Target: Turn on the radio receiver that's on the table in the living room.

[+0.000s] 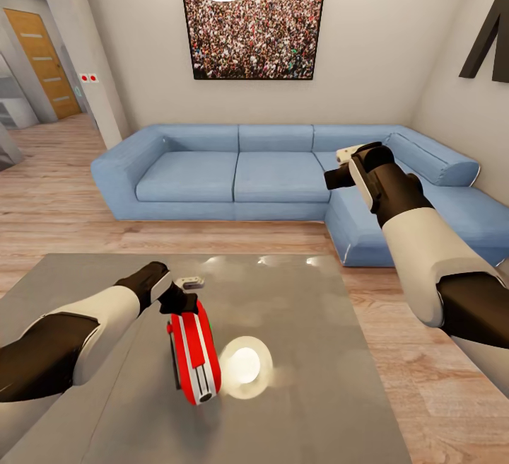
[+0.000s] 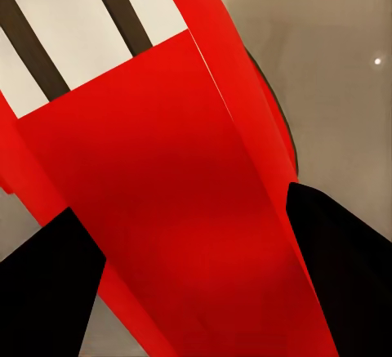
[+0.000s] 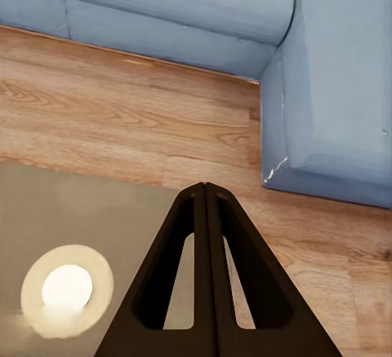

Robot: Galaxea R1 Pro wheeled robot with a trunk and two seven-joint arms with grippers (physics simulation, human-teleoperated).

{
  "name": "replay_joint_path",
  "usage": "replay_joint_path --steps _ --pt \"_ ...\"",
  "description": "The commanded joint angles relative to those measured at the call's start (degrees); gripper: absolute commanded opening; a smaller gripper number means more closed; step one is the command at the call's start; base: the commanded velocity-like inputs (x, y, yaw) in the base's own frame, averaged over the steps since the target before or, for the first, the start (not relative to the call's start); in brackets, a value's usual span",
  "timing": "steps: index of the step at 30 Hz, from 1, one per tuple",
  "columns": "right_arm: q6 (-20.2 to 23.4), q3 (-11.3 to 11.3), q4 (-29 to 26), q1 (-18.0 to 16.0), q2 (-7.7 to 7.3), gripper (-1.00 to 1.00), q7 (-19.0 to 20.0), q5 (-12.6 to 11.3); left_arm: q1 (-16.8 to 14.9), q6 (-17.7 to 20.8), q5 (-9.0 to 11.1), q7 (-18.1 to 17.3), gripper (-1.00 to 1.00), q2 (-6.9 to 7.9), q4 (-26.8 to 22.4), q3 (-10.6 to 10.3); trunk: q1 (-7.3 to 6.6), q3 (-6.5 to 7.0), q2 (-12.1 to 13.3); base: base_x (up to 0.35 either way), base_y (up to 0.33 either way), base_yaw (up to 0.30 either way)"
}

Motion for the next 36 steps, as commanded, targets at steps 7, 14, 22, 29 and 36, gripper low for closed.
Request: replay_joint_path --steps 7,14,22,29,36 --pt "0.0 0.0 0.0 0.0 -0.02 -1.0 0.0 0.0 0.6 0.0 0.2 0.0 -1.0 0.0 -0.1 0.2 0.0 0.01 0.0 0.0 0.0 0.0" --pt "0.0 0.0 0.0 0.0 -0.03 -1.0 0.0 0.0 1.3 -0.1 0.1 0.0 -1.0 0.08 -0.1 0.2 0.0 0.01 0.0 0.0 0.0 0.0" --pt "0.0 0.0 0.0 0.0 -0.03 -1.0 0.0 0.0 1.7 -0.1 0.1 0.0 -1.0 0.08 -0.1 0.2 0.0 0.01 0.0 0.0 0.0 0.0" --pt "0.0 0.0 0.0 0.0 -0.03 -1.0 0.0 0.0 2.2 -1.7 0.2 0.0 -1.0 0.06 0.0 0.2 0.0 0.01 0.0 0.0 0.0 0.0" --pt "0.0 0.0 0.0 0.0 -0.03 -1.0 0.0 0.0 2.7 -2.0 0.1 0.0 -1.0 0.04 0.0 0.2 0.0 0.01 0.0 0.0 0.0 0.0"
